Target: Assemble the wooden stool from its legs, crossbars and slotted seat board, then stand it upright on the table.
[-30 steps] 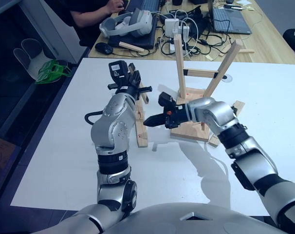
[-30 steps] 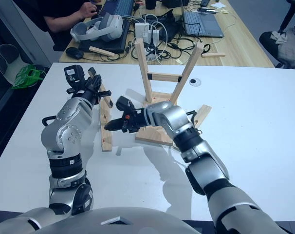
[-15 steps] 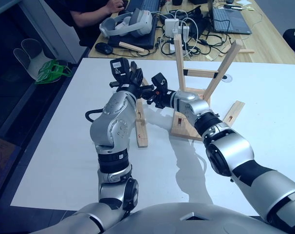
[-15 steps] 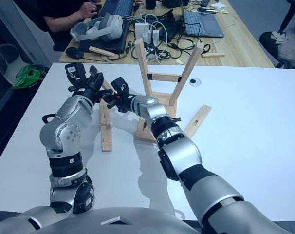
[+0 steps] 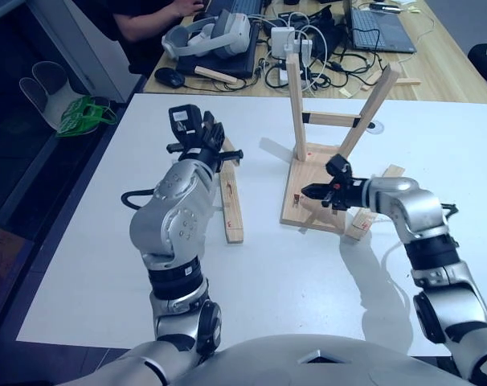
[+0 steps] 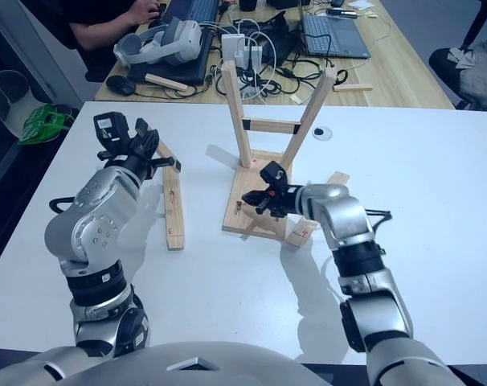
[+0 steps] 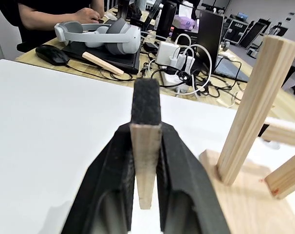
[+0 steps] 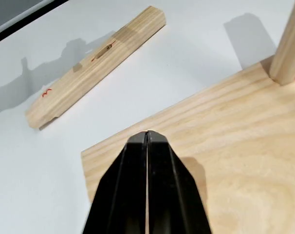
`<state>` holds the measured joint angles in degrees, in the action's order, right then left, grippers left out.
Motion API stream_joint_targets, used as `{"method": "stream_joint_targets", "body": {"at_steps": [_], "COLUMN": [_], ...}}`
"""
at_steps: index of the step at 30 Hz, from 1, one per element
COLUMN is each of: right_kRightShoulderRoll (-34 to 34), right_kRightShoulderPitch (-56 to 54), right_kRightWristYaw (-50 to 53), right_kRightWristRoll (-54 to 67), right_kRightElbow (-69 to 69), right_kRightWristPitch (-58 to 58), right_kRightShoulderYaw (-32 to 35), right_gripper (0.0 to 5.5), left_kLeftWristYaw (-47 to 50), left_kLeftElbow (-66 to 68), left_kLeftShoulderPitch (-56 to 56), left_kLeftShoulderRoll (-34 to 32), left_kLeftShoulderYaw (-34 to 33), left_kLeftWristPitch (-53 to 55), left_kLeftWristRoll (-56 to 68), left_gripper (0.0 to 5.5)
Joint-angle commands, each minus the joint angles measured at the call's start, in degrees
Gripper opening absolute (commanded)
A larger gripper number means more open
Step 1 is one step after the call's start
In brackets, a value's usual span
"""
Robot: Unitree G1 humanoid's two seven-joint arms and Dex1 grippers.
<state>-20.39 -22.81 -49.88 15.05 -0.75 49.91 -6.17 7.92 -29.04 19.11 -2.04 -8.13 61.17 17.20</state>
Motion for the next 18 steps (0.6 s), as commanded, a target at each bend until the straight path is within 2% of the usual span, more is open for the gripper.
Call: {"method": "stream_joint_targets", "body": {"at_steps": [1, 18], "right_kRightShoulderRoll": [1.73, 1.72], "right_kRightShoulderPitch": [1.03, 1.67], "right_kRightWristYaw": [4.52, 8.81], "right_kRightWristRoll": [4.52, 11.48], "right_kRightElbow": [-6.35, -7.89], "right_kRightWristPitch": [5.01, 3.53], "right_kRightShoulderYaw": [4.74, 6.14], "right_gripper": [0.00, 0.00], "left_kLeftWristYaw": [-0.65, 0.10], "left_kLeftElbow": [-2.21, 5.54], "left_kLeftShoulderPitch": [-3.21, -3.45], "left_kLeftShoulderRoll": [-3.12, 0.43], "left_kLeftShoulderYaw": [2.72, 1.05], "left_kLeftWristPitch": [3.65, -1.09], "left_kLeftWristRoll": [-2.10, -5.08], "left_gripper": [0.39, 0.39]}}
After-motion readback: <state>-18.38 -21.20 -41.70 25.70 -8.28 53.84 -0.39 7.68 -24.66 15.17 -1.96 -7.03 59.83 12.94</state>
